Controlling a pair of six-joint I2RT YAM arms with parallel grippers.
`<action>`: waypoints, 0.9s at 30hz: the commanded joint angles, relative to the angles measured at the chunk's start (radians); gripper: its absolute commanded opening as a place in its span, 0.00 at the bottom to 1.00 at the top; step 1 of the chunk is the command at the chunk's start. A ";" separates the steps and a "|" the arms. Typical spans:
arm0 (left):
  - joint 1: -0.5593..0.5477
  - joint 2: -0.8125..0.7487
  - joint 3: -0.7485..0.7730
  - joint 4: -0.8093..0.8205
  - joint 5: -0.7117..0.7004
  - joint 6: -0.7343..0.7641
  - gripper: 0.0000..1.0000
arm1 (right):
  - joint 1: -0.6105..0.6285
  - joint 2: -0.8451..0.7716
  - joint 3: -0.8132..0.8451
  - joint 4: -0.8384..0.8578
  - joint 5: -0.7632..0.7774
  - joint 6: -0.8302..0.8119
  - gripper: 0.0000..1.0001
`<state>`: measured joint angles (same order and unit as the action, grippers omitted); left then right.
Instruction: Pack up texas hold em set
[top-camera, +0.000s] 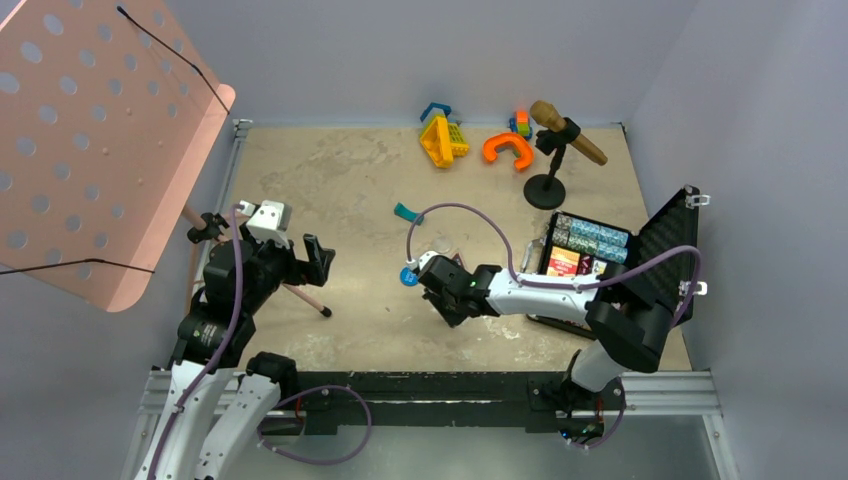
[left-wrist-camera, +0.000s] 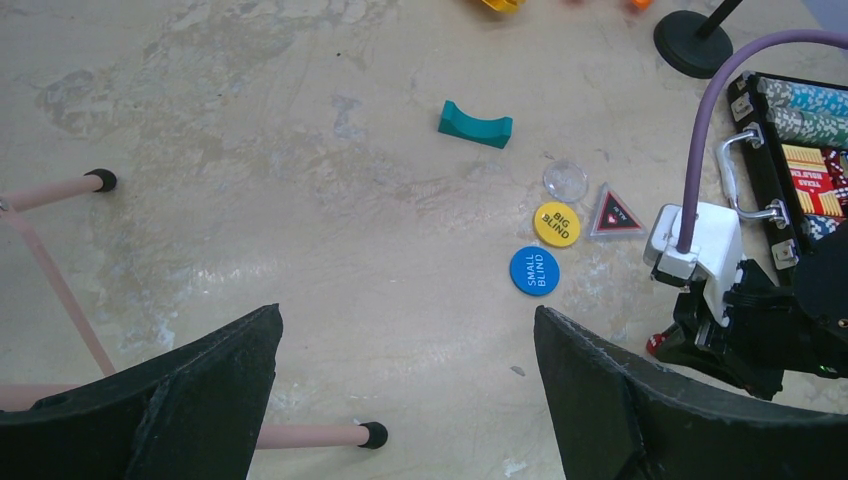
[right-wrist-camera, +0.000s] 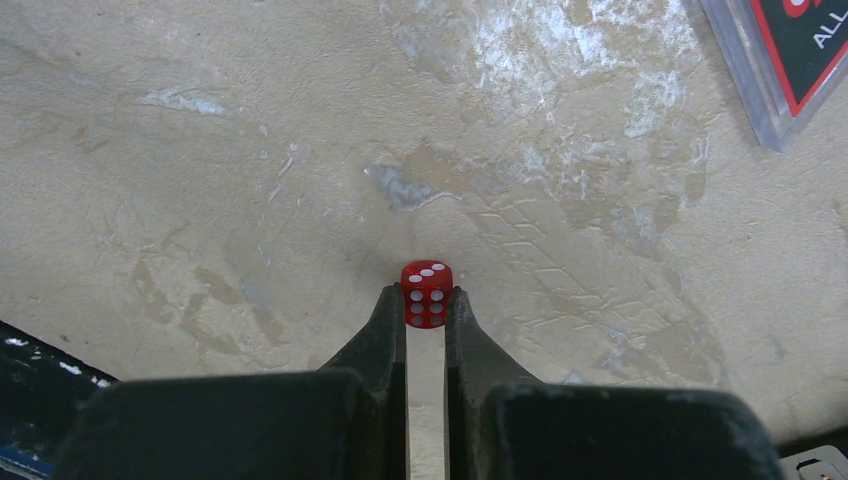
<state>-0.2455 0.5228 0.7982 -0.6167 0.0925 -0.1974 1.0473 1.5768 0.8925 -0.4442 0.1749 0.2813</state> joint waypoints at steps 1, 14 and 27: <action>-0.005 -0.011 0.002 0.019 -0.010 0.013 0.99 | 0.004 -0.021 0.059 -0.038 0.061 0.057 0.00; -0.005 0.006 0.000 0.032 0.031 0.009 0.99 | -0.450 -0.332 0.049 -0.253 0.043 0.129 0.00; -0.012 0.009 -0.005 0.042 0.036 0.011 1.00 | -1.093 -0.359 0.006 -0.369 -0.126 0.084 0.00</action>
<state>-0.2459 0.5270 0.7979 -0.6132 0.1307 -0.1974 0.0402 1.1870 0.8894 -0.7479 0.0956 0.3748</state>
